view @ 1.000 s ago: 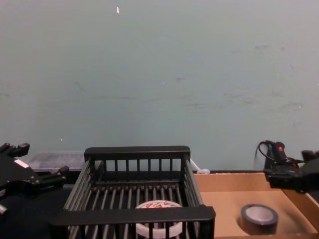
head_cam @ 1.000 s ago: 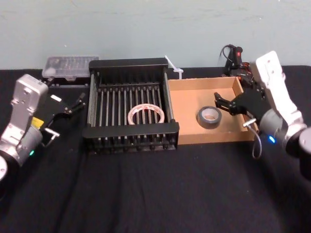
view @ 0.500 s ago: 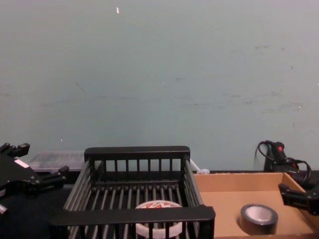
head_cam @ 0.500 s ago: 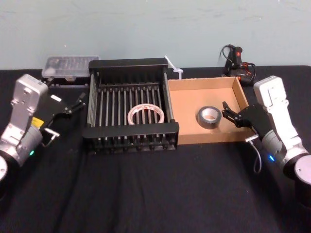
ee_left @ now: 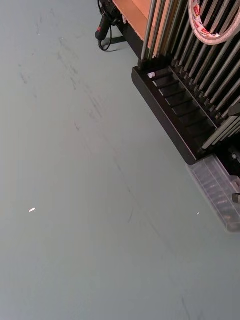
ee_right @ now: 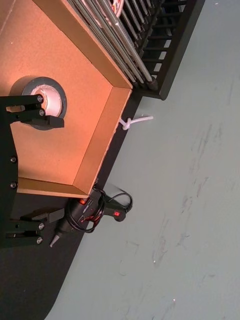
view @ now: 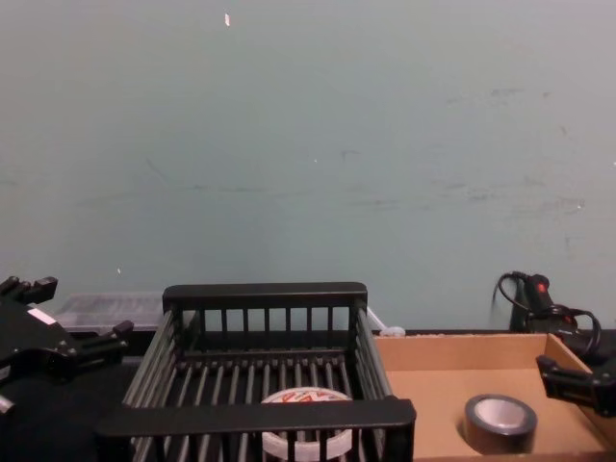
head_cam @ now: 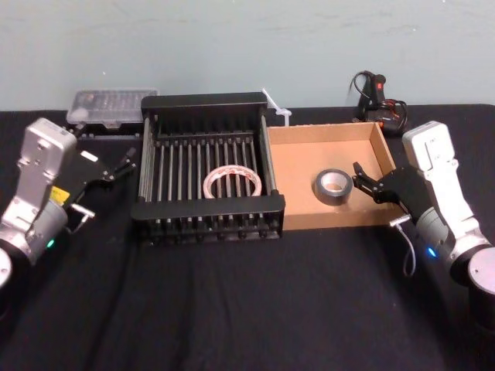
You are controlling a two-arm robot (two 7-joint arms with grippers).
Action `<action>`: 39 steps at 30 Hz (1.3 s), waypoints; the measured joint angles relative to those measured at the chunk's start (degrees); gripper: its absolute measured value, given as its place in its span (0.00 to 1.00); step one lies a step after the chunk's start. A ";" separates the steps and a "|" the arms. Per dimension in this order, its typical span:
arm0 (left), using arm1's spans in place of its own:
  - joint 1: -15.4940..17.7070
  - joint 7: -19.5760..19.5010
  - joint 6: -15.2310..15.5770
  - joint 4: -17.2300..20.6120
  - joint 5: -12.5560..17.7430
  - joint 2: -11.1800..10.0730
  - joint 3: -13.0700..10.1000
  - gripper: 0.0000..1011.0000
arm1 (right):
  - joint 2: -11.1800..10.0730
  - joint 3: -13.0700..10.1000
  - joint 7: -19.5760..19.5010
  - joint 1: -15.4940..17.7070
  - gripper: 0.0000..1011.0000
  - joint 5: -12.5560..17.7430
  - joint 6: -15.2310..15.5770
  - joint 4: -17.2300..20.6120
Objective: Pick up the white tape and place it into the black box , Pick up the silver tape and place it into the brown box.
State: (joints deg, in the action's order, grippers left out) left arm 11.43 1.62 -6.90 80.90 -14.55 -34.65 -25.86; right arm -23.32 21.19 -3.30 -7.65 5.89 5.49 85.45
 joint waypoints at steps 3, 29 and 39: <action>0.00 0.00 0.00 0.00 0.00 0.00 0.00 0.99 | -0.01 0.02 0.00 -0.02 0.99 -0.01 0.00 0.00; 0.00 0.00 0.00 0.00 0.00 0.00 0.00 0.99 | -0.08 0.12 0.00 -0.05 0.99 -0.08 0.00 0.00; 0.00 0.00 0.00 0.00 0.00 0.00 0.00 0.99 | -0.08 0.12 0.00 -0.05 0.99 -0.08 0.01 0.00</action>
State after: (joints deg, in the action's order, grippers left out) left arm 11.43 1.62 -6.91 80.90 -14.55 -34.65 -25.86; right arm -23.40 21.31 -3.30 -7.70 5.81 5.50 85.45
